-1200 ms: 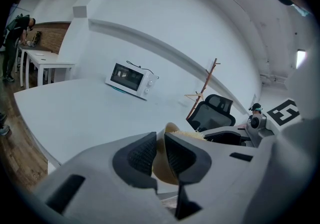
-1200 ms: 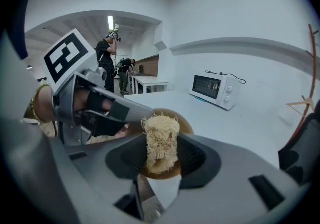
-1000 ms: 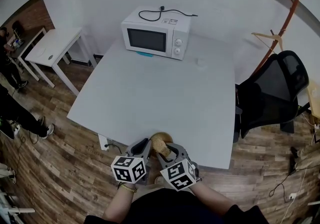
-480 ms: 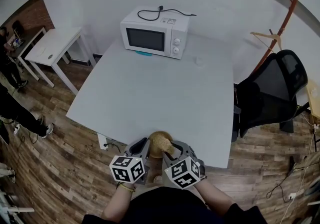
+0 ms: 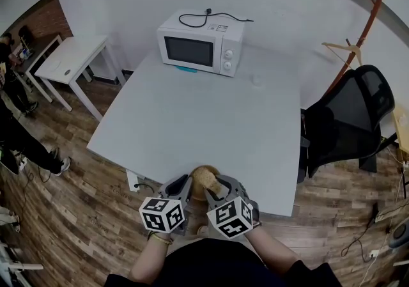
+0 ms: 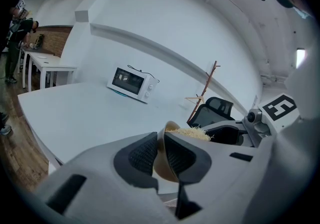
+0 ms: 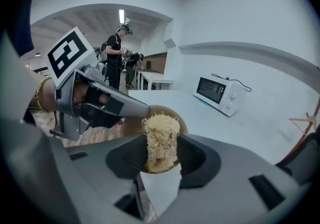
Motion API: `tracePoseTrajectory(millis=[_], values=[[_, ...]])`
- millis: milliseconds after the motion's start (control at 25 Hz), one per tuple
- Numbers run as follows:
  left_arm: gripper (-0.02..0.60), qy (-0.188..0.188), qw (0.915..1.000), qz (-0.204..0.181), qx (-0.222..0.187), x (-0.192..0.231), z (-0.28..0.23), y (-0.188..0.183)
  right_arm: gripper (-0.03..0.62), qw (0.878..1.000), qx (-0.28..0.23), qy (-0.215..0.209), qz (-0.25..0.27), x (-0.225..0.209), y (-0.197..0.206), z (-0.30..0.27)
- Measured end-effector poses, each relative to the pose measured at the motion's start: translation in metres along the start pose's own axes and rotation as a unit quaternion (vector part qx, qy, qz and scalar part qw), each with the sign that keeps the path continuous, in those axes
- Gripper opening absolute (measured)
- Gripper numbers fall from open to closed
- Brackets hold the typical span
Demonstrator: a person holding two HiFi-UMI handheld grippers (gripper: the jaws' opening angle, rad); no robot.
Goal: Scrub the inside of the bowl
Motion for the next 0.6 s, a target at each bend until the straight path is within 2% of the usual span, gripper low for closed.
tracePoseTrajectory(millis=[600], values=[[0.041,-0.003,0.9999,0.012,-0.010,0.008,0.000,-0.001,0.167,0.998,-0.001,-0.057,0.021,0.023,-0.004,-0.008]])
Point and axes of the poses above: the fingertips, and each gripper's own axes: z backward along the fingers, x to its left, y out of its underside, the point moved 10 cm from there along z, backward along the fingers, and after that the axes turned 11 degrees about x, right-handed, at the moved point
